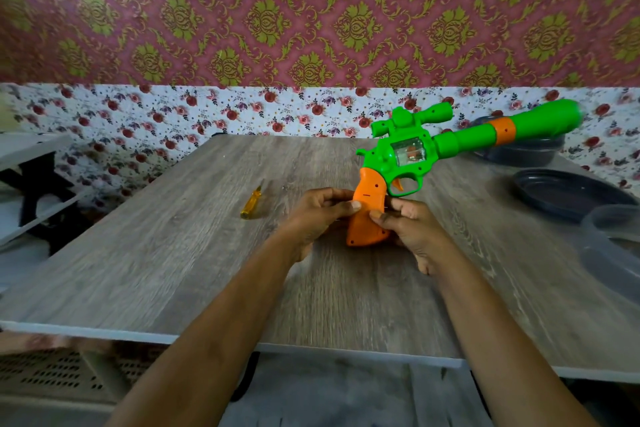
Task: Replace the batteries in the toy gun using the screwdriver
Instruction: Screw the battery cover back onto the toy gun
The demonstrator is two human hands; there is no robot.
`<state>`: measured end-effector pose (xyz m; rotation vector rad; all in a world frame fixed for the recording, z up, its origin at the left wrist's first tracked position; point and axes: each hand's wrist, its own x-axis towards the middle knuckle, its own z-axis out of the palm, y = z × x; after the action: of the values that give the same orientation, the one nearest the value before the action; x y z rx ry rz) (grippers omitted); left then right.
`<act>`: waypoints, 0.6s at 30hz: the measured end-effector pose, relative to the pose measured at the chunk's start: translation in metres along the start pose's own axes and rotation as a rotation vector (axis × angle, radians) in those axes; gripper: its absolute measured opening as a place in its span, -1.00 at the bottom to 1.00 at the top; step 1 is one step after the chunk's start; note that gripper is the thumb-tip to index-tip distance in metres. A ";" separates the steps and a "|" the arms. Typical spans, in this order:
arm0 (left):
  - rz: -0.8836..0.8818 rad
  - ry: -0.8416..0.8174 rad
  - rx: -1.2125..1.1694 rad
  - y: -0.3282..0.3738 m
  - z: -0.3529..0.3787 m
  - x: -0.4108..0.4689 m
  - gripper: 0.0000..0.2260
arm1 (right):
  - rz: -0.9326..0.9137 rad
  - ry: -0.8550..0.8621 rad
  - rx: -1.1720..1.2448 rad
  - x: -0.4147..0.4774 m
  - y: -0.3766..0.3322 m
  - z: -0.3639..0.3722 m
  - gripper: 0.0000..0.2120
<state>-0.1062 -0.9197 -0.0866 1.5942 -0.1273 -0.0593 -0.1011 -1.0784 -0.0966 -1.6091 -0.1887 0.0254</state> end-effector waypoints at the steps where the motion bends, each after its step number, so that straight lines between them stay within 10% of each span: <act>1: 0.028 0.043 0.013 0.001 -0.001 -0.001 -0.88 | -0.014 0.031 -0.006 0.002 0.001 0.000 -0.70; 8: 0.211 0.636 0.547 0.006 -0.055 0.013 -0.86 | -0.045 0.102 0.011 0.002 -0.001 0.007 -0.72; 18: 0.032 0.412 1.259 0.007 -0.089 0.077 -0.79 | -0.068 0.154 -0.082 0.007 0.002 0.006 -0.74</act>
<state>-0.0192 -0.8408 -0.0741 2.8120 0.1792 0.4601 -0.0948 -1.0719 -0.0980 -1.6775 -0.1261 -0.1604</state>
